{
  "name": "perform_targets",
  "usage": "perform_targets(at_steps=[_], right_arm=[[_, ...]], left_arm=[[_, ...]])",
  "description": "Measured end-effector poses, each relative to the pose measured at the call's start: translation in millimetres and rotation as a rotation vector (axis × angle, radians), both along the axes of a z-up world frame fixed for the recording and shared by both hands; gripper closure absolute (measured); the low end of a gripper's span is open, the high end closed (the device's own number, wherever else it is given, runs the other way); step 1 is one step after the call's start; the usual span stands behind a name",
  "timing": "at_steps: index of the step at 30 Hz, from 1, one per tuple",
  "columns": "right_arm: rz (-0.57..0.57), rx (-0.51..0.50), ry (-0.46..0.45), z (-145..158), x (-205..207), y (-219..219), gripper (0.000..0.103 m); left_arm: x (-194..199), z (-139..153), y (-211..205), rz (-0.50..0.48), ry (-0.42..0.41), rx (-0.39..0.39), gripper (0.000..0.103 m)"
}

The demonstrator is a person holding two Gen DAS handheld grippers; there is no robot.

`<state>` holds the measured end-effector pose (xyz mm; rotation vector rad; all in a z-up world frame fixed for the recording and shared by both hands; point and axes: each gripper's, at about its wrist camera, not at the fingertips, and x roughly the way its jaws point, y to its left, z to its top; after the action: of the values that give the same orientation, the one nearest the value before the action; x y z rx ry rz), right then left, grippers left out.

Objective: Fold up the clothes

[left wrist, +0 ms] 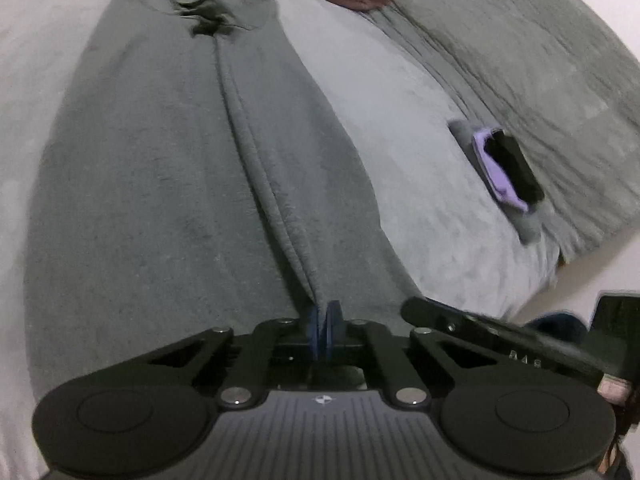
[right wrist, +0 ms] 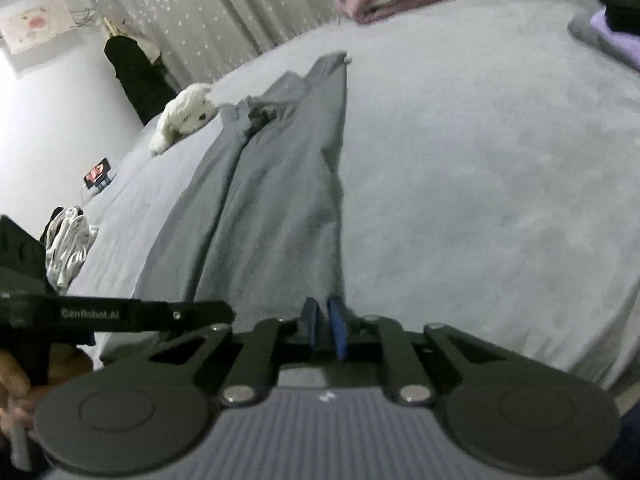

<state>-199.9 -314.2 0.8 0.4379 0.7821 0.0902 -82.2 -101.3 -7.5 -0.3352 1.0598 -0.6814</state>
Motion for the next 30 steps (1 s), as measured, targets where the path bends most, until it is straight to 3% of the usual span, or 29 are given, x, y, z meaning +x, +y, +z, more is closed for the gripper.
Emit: perform_targets(at_steps=[2,9,15,17,21,25,30], right_arm=[[-0.002,-0.026,-0.039,8.5,-11.1,1.2,0.094],[-0.005,-0.067,-0.012,7.0,-15.5,-1.3,0.094],[-0.011,-0.083,0.006,2.3,-13.9,-3.4,0.092],[-0.025,-0.129,-0.016,6.8,-15.9,-0.2,0.087],[-0.032,-0.182,-0.087,17.3,-19.6,1.9,0.087],[0.049,-0.195,-0.116,20.9,-3.9,18.7,0.087],[0.177,-0.234,-0.117,19.9,26.2,49.5,0.087]], left_arm=[[-7.0,5.7,0.5,0.015,-0.015,-0.012,0.101],[-9.9,-4.7,-7.1,0.026,-0.032,0.062,0.099],[-11.3,10.0,0.2,0.002,-0.062,0.077,0.093],[-16.0,20.2,3.6,-0.012,-0.114,0.111,0.093],[-23.1,35.3,3.2,-0.044,-0.245,0.181,0.093],[-14.3,38.2,11.3,-0.011,-0.265,0.203,0.093],[1.6,24.9,26.7,0.076,-0.217,0.246,0.093]])
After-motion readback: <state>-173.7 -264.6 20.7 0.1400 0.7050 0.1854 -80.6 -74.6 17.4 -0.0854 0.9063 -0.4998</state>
